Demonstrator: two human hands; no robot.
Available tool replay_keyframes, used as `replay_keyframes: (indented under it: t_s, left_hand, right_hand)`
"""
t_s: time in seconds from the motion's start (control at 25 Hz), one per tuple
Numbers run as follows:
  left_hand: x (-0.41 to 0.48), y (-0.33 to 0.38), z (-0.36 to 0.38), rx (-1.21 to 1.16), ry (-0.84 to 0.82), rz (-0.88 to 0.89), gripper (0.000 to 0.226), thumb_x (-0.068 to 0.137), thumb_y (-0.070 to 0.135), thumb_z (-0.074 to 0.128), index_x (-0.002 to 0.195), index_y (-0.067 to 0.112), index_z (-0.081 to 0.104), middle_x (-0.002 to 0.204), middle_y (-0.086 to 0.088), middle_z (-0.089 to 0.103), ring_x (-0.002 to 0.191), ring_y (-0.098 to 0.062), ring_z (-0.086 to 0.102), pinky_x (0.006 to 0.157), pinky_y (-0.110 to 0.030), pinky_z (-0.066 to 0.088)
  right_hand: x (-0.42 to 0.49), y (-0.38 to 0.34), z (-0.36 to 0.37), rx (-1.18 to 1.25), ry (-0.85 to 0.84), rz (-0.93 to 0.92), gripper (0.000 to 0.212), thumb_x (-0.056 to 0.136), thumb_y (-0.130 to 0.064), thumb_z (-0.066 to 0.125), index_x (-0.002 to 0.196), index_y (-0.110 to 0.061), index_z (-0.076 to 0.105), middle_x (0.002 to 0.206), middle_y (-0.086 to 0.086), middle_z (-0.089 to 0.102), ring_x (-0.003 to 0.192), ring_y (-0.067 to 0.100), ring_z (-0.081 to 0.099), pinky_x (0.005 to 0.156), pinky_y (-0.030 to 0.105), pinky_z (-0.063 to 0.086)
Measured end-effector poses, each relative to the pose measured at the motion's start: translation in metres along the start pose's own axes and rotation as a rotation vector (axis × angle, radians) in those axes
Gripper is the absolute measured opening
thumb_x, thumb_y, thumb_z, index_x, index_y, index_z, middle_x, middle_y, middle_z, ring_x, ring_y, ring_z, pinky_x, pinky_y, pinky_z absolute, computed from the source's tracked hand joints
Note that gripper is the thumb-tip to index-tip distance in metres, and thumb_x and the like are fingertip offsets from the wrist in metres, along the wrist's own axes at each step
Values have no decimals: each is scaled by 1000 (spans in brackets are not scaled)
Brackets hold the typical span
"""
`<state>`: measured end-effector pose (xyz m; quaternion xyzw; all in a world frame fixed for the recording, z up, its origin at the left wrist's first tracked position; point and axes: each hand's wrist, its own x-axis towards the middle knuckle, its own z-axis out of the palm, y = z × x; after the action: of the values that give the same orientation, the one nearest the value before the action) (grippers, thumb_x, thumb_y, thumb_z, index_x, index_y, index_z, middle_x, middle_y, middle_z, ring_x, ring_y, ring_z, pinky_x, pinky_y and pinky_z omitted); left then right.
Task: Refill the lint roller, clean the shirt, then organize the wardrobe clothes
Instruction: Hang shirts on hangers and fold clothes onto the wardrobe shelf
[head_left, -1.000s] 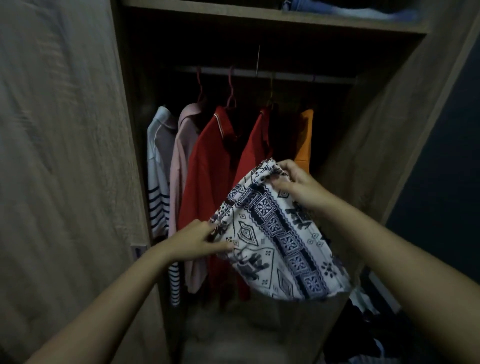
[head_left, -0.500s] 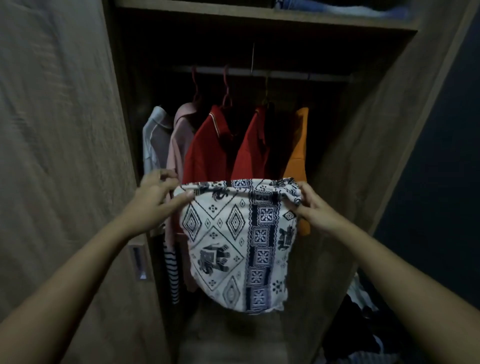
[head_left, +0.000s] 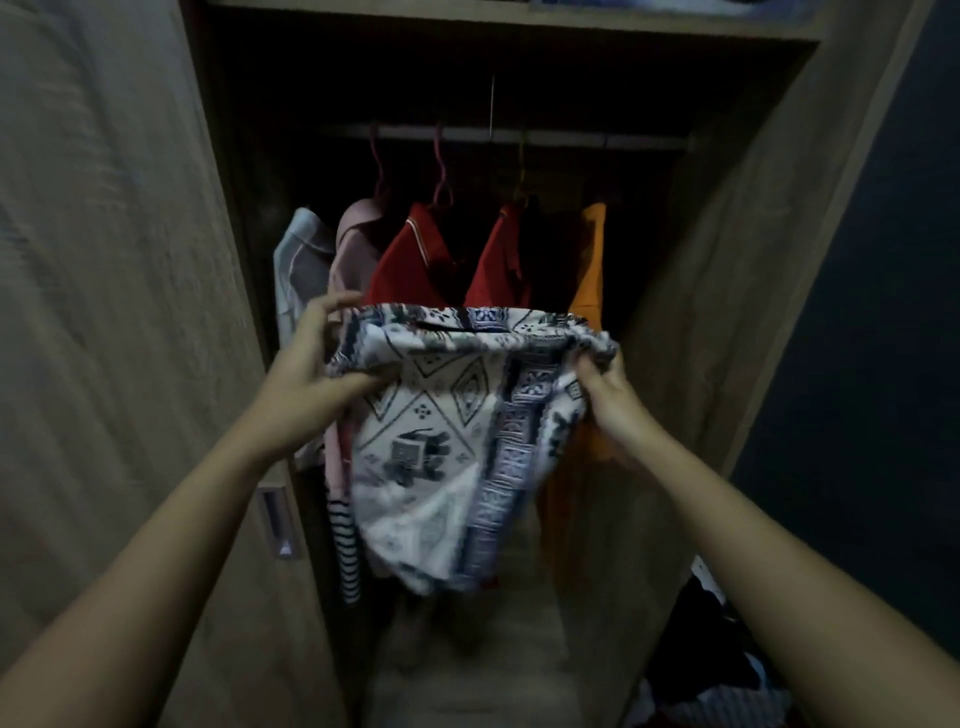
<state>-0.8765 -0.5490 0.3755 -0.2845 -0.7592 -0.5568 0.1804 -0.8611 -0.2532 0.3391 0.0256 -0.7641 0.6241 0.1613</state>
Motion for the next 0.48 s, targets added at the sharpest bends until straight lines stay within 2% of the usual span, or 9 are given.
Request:
replay_keyframes:
  t_s: [0.08,0.16,0.24,0.32,0.4,0.48]
  left_hand:
    - [1,-9,3,-61,25,-58,57,77,-5,69,122,22,47,102,9,63,88,3,63,74,-14,52]
    - [3,-13,1,-164,23,-121,42,78,-4,67,114,17,58,95,4,71,87,-3,66,74,-14,52]
    - [3,-15,-1,-243,-45,-202,25,76,10,69,99,21,69,91,3,75,87,-8,69,75,-18,55]
    - [-1,-15,2,-277,-62,-268,16,74,23,68,89,19,72,86,3,76,83,-10,71,74,-21,57]
    - [0,-13,2,-332,14,-255,12,87,18,56,94,19,66,84,4,75,79,-7,70,71,-21,57]
    - [4,-15,-2,-367,24,-232,17,95,26,46,105,27,60,95,4,72,84,-5,68,69,-21,56]
  right_hand:
    - [3,0,-4,-2,-13,-60,31,98,-32,36,127,-31,25,133,2,43,129,21,40,110,40,31]
    - [3,3,-3,-13,-35,-63,25,98,-24,39,118,-35,28,130,5,45,125,22,44,110,45,34]
    - [3,5,0,53,-16,-22,27,97,-27,42,119,-37,31,131,7,47,123,24,47,108,49,36]
    - [3,5,0,104,-21,3,32,94,-34,45,125,-37,38,133,6,50,123,24,49,108,51,36]
    - [-1,-1,2,153,-40,-19,25,94,-33,45,116,-43,50,133,3,53,123,21,50,107,46,37]
    - [-6,-7,6,190,-61,-25,20,95,-32,44,109,-44,53,133,2,54,122,18,51,105,40,39]
